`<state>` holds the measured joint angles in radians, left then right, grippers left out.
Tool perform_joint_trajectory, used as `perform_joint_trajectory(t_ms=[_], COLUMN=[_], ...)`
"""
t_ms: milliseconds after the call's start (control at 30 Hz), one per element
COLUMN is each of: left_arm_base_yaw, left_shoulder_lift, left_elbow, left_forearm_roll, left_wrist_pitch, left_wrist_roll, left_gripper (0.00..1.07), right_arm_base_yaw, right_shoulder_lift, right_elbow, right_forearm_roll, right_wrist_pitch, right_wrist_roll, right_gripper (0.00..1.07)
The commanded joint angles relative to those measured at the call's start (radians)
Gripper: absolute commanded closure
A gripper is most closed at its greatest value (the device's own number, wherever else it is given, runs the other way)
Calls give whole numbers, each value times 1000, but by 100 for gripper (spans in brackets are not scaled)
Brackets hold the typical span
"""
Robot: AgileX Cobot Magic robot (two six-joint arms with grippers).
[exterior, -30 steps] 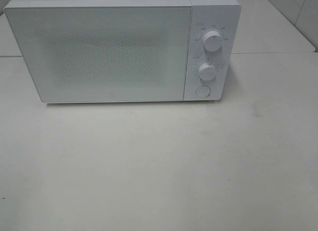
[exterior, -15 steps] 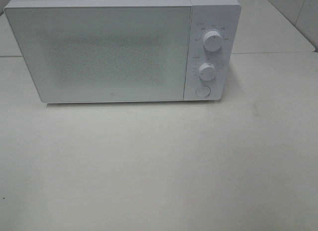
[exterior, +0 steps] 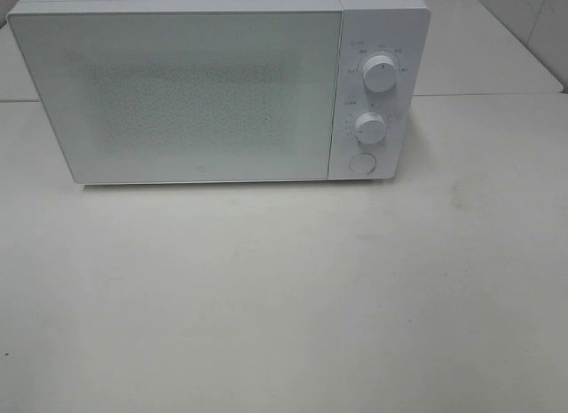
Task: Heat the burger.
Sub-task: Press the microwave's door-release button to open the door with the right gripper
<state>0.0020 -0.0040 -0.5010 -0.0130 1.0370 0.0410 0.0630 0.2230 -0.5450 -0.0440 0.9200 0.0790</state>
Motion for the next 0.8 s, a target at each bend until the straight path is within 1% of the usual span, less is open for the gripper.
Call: perform_joint_trajectory(t_ms=[33,67,133,167,233,367,400,467,500,567,600,667,733,767,800], left_arm_base_yaw=[3,3,3,3,3,3,3,3,3,3,3,3,3,3,3], left_shoulder_lift=[-23,-23,-23,-23,-23,-23,-23,-23,-23,-23,-23,-23,-23,-23,-23], left_elbow=[4,4,4,4,4,4,4,4,4,4,4,4,4,4,4], left_forearm_roll=[-4,-4,-4,-4,-4,-4,-4,-4,-4,-4,-4,-4,-4,-4,-4], left_wrist_pitch=[-9,-9,-9,-9,-9,-9,-9,-9,-9,-9,-9,-9,-9,-9,-9], left_wrist_roll=[-4,-4,-4,-4,-4,-4,-4,-4,-4,-4,-4,-4,-4,-4,-4], left_gripper=[12,12,12,12,12,12,12,12,12,12,12,12,12,12,12], right_arm_base_yaw=[-2,-2,-2,-2,-2,-2,-2,-2,-2,-2,-2,-2,-2,-2,-2], right_shoulder_lift=[97,97,173,173,241,304,347,364,407,423,467,489,552,552,591], right_elbow=[-10,-10,-10,-10,-10,-10,-10,-10,-10,-10,-10,-10,-10,-10,-10], right_forearm_roll=[-4,-4,-4,-4,-4,-4,-4,-4,0,0,1,1,2,2,2], right_wrist_pitch=[-81,-81,-123,-123,-177,-233,-270,-292,-336,-354,-395,-419,-487,-487,-534], right_wrist_roll=[-8,-8,-8,-8,-9,-9,-9,-9,-12,-13,-13,-13,-12,-12,-12], right_gripper=[31,31,31,31,31,31,31,31,31,31,31,31,31,31,31])
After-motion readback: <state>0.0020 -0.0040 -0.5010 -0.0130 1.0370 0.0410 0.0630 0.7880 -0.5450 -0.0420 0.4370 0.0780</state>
